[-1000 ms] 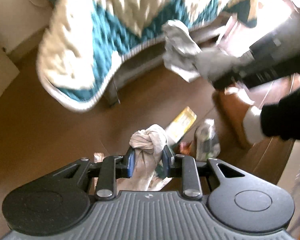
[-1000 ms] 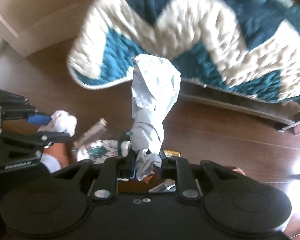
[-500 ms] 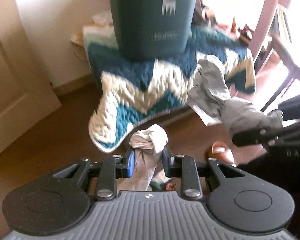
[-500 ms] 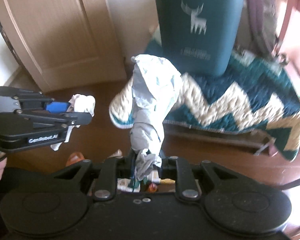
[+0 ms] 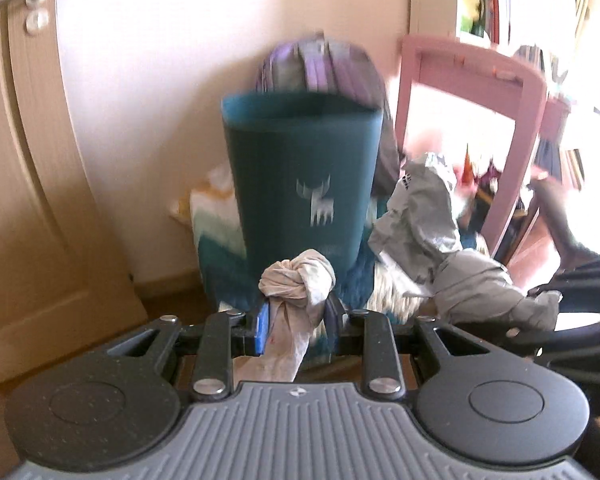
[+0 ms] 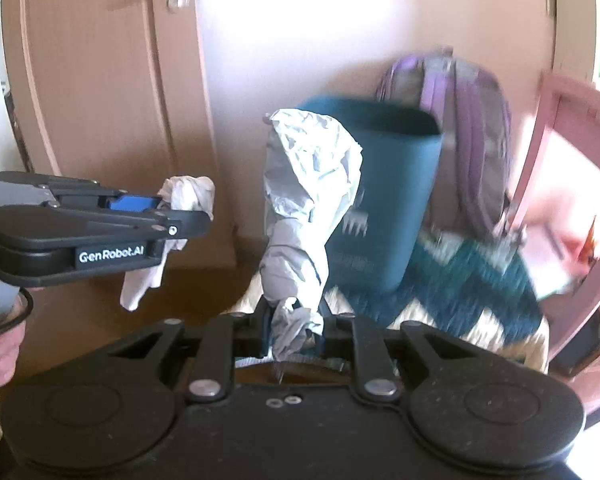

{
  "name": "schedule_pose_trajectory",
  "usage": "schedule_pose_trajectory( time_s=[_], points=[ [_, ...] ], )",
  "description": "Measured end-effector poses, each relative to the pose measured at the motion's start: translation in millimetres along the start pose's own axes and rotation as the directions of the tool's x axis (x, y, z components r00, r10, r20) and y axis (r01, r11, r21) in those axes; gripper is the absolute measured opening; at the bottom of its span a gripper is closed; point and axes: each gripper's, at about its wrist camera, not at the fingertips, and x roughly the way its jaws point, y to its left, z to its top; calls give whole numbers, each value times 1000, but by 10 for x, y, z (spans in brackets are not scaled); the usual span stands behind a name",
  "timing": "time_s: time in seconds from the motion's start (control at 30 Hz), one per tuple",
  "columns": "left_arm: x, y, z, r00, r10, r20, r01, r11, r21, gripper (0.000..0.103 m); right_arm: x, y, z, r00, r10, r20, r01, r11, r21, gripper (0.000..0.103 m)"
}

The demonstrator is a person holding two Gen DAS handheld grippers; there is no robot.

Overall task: Collect trash
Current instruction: 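Lift the cloth with the left tool while the right tool carries the paper to the bin, then open both tools over the teal bin to drop the cloth and paper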

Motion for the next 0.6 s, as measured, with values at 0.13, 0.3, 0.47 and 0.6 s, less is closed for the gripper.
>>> schedule_pose_trajectory(
  time_s=[0.13,0.3,0.47,0.6],
  points=[
    [-58,-108,383,998,-2,70,1,1000,8,27,-50,-126,355,998,-26,65,26,1000,-1,19],
    [-63,-200,875,990,-8,139,9,1000,-8,27,9,-327,796,990,-60,127,58,998,19,19],
    [18,-267,1370,982,-15,190,17,1000,-8,27,180,-518,1130,982,-99,160,97,995,21,19],
    [164,-306,1707,976,-9,215,11,1000,-11,27,410,-669,1331,980,-111,162,108,994,27,19]
  ],
)
